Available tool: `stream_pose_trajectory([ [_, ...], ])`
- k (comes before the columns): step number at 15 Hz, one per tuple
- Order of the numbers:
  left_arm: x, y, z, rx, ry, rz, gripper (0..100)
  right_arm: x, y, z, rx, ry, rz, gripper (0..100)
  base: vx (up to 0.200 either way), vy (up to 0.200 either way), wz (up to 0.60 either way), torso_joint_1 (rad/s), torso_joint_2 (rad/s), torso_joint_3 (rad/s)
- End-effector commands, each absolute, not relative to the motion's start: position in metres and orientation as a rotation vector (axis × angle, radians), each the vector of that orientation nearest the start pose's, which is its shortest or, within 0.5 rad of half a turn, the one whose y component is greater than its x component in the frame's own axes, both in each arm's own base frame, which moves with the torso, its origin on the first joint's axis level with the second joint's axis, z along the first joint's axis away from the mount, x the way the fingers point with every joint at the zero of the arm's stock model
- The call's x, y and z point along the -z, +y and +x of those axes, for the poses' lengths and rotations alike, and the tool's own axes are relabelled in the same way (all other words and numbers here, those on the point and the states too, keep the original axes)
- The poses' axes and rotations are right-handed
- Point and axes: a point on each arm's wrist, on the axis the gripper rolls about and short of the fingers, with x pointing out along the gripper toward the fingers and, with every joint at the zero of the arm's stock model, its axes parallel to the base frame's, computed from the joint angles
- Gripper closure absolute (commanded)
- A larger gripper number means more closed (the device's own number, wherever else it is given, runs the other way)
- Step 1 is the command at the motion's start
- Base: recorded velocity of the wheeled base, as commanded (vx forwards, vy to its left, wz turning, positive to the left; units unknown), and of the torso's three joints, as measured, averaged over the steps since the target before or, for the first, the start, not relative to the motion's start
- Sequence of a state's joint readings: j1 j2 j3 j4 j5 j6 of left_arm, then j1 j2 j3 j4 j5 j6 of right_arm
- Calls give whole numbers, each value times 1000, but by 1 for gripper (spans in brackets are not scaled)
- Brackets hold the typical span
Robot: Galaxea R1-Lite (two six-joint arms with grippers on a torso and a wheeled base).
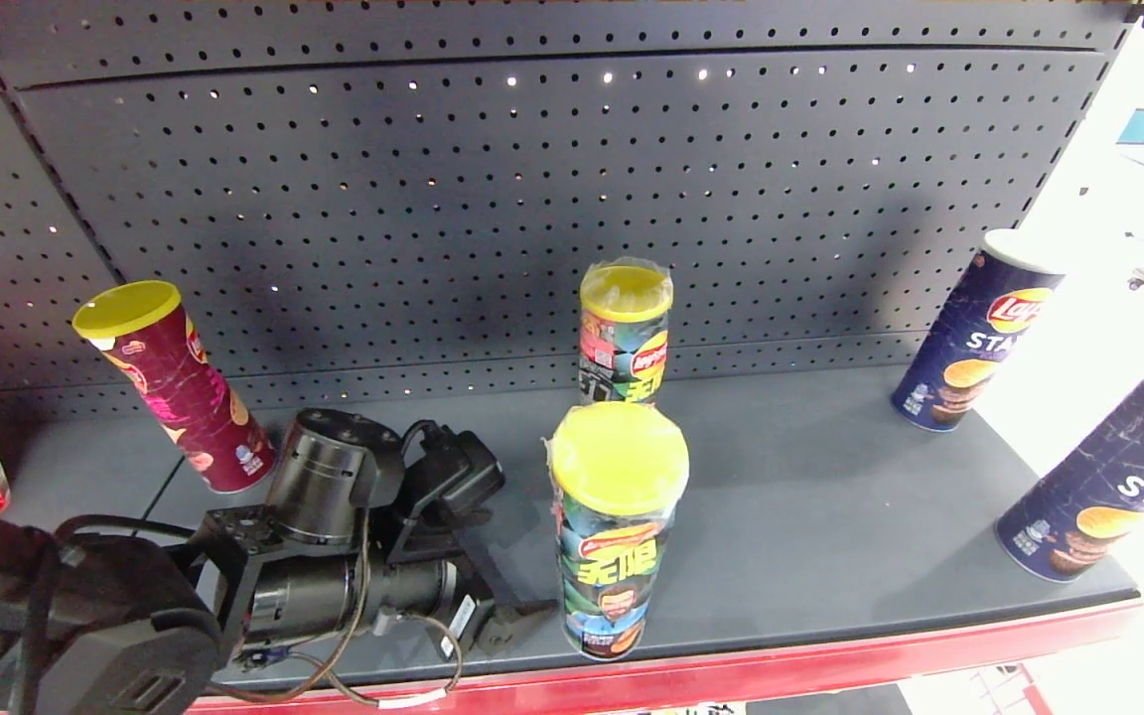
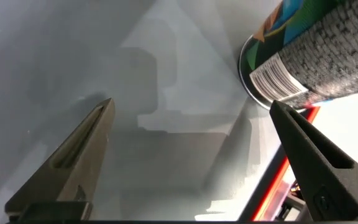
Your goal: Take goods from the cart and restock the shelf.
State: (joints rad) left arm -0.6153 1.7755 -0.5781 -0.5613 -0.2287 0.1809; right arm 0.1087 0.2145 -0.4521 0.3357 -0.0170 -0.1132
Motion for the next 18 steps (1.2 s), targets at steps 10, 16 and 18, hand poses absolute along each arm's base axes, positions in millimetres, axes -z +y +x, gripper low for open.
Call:
stream_pose_trajectory([
  [10, -95, -169, 231, 872, 570, 291, 0, -168, -5, -38, -98, 96, -120, 0, 0, 0, 0, 0, 0, 0],
  [16, -96, -167, 228, 872, 572, 291, 0, -168, -5, -38, -98, 97, -120, 0, 0, 0, 0, 0, 0, 0],
  [18, -104, -152, 217, 848, 556, 279, 0, -169, -5, -38, -96, 96, -120, 0, 0, 0, 0, 0, 0, 0],
])
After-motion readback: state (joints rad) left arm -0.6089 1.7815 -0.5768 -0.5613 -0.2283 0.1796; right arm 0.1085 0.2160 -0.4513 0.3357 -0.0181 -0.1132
